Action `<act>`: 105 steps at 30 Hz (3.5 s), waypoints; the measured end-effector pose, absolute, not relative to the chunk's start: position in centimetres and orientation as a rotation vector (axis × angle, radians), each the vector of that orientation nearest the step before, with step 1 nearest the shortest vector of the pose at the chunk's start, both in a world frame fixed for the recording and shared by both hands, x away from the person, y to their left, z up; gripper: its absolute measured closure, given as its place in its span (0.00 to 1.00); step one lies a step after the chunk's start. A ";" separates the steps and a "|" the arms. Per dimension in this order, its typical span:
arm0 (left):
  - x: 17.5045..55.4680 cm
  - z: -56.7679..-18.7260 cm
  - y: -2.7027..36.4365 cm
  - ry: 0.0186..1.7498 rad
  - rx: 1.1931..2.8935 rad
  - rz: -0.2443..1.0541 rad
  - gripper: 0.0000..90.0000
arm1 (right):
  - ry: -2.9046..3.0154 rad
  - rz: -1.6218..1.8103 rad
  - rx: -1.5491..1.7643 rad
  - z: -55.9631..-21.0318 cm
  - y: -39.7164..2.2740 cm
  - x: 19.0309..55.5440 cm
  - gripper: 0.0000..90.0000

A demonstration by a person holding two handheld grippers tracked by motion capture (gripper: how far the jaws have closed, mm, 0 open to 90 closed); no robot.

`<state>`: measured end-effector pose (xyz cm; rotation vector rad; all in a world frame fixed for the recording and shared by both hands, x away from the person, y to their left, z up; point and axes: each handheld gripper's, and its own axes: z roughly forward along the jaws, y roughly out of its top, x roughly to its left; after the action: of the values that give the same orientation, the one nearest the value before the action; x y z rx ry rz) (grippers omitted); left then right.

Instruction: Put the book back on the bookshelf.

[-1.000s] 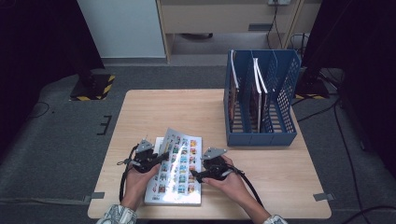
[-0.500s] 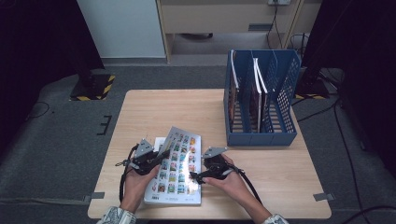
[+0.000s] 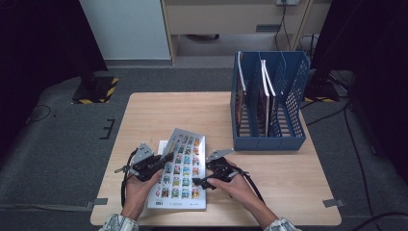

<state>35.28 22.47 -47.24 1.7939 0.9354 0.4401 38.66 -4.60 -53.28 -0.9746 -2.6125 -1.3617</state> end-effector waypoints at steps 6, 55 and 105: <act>35.9 -47.9 22.6 0.970 1.820 0.434 0.95 | -2.612 -1.348 -0.977 -53.5 -4.5 38.8 0.09; 37.7 -52.4 25.2 1.263 1.937 0.427 0.40 | -2.521 -1.389 -1.027 -53.7 -1.3 41.5 0.17; 37.8 -52.2 25.6 1.244 1.872 0.392 0.23 | -2.650 -1.460 -1.102 -47.4 0.7 42.8 0.78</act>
<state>37.80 25.64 -52.18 1.8716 1.2439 0.3919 42.76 0.70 -47.36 -1.1020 -2.6503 -1.4602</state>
